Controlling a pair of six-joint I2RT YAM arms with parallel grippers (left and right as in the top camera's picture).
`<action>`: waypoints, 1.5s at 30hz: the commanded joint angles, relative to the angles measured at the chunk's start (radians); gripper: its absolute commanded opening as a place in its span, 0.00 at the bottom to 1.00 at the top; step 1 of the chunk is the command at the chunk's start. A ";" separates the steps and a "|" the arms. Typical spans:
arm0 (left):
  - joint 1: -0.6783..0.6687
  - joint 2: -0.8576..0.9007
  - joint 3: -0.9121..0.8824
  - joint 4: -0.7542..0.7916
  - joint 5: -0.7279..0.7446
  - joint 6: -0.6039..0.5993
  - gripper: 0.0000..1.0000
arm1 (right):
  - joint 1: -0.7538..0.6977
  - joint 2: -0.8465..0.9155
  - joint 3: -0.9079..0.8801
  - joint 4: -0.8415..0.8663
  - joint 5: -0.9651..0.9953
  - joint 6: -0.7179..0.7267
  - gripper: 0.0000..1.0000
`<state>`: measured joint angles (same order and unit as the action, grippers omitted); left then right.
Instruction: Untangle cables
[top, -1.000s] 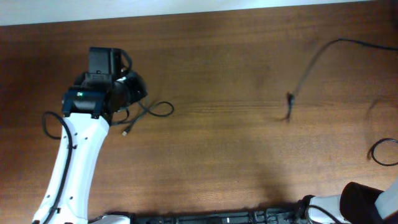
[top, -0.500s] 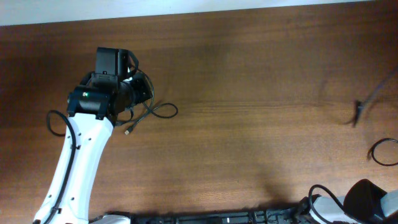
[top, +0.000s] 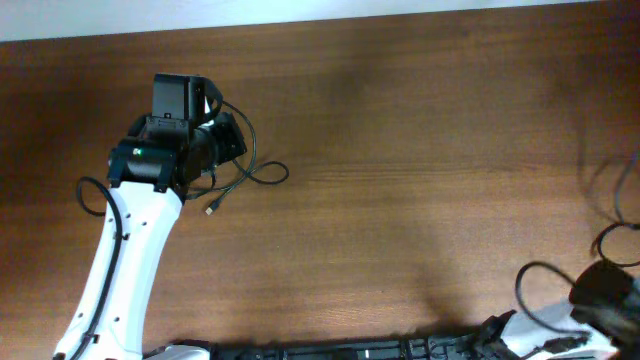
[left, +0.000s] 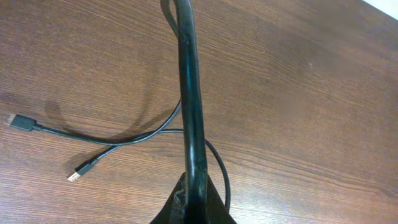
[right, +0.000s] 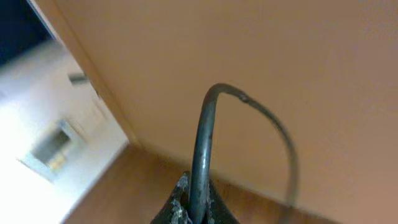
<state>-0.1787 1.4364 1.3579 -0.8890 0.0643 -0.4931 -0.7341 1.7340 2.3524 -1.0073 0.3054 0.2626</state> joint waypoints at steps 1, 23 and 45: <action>-0.005 0.006 0.010 0.006 0.023 0.016 0.00 | -0.007 0.077 0.007 -0.039 -0.053 0.008 0.04; -0.079 0.006 0.010 0.047 0.048 0.017 0.00 | -0.006 0.288 0.005 -0.323 -0.272 0.008 0.96; -0.245 0.006 0.010 0.174 0.378 0.794 0.00 | 0.395 0.288 0.003 -0.561 -0.825 -0.572 0.98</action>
<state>-0.4137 1.4364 1.3579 -0.7200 0.3801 0.1055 -0.4412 2.0228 2.3524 -1.5536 -0.4801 -0.1490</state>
